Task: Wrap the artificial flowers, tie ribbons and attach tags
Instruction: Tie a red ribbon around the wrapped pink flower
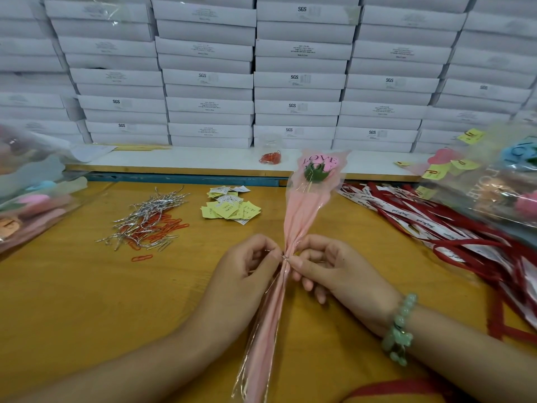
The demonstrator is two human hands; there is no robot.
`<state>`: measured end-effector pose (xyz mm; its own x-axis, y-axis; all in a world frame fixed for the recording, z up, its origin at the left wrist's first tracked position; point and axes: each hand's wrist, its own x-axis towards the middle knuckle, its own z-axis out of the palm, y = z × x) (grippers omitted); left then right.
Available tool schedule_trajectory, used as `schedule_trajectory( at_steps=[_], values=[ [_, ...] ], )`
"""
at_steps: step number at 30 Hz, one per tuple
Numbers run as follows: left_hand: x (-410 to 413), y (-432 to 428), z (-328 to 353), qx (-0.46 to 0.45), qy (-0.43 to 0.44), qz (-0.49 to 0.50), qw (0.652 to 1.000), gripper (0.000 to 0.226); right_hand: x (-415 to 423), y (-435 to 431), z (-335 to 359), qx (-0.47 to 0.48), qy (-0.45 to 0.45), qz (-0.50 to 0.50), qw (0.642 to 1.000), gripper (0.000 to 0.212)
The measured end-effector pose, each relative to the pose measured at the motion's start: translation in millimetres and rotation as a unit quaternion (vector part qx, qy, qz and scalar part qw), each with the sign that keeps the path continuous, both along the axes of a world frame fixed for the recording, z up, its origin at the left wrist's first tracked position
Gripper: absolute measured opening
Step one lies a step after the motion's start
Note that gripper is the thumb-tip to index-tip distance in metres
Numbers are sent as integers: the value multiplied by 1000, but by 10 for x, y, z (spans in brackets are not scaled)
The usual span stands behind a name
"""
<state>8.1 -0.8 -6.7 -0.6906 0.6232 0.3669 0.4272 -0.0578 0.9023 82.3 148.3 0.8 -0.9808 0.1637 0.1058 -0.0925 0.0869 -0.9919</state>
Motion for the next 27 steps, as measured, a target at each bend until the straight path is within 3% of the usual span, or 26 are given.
schedule_trajectory(
  at_steps=[16, 27],
  values=[
    [-36, -3, -1, 52, -143, -7, 988, 7, -12, 21, -26, 1, 16, -8, 1000, 10],
    [-31, -20, 7, 18, -102, 29, 994, 13, 10, 8, 2, -46, 22, -2, 999, 12]
  ],
)
